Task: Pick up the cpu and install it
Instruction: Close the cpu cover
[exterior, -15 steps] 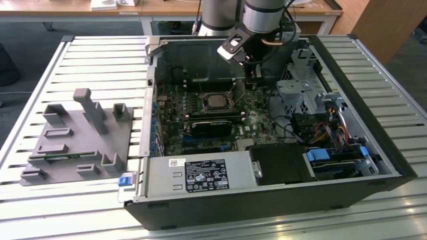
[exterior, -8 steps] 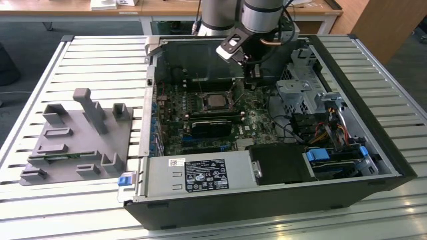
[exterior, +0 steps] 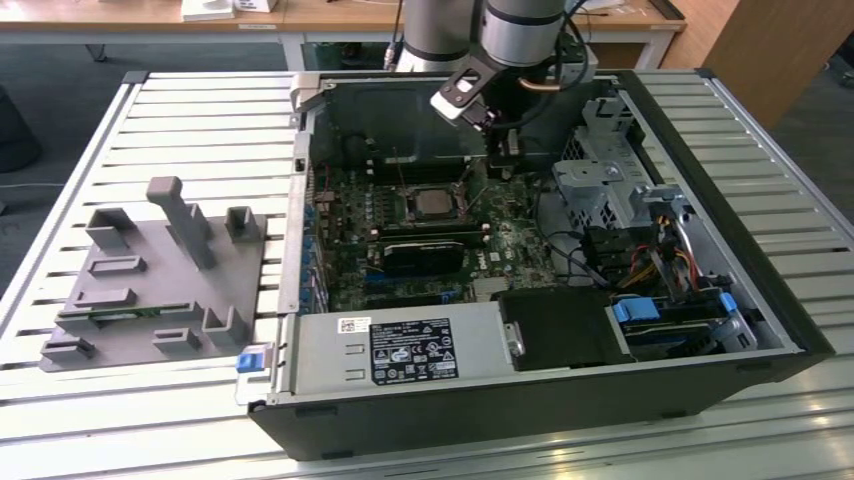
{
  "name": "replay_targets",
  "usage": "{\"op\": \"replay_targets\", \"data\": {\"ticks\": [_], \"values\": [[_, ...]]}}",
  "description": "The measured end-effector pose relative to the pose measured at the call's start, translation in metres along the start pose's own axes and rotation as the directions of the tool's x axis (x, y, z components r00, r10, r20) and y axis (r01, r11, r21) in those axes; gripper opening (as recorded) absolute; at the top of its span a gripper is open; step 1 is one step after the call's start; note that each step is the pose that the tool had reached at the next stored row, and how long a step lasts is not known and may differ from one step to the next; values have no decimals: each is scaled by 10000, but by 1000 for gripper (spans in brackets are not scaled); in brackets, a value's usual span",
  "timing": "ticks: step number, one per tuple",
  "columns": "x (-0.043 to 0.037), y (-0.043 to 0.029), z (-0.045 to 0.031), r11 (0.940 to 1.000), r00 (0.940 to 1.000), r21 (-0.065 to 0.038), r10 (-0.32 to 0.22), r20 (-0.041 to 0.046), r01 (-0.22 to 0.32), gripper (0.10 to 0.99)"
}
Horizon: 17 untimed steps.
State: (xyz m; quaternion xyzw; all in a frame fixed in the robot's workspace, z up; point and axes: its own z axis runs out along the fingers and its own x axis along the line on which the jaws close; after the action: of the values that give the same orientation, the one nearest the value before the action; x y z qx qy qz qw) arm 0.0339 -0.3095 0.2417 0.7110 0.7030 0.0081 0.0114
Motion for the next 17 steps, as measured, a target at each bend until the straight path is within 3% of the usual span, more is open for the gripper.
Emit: {"op": "replay_targets", "data": {"ticks": [17], "values": [[0, -36, -1, 10000, 10000, 0, 0, 0, 0, 106]]}}
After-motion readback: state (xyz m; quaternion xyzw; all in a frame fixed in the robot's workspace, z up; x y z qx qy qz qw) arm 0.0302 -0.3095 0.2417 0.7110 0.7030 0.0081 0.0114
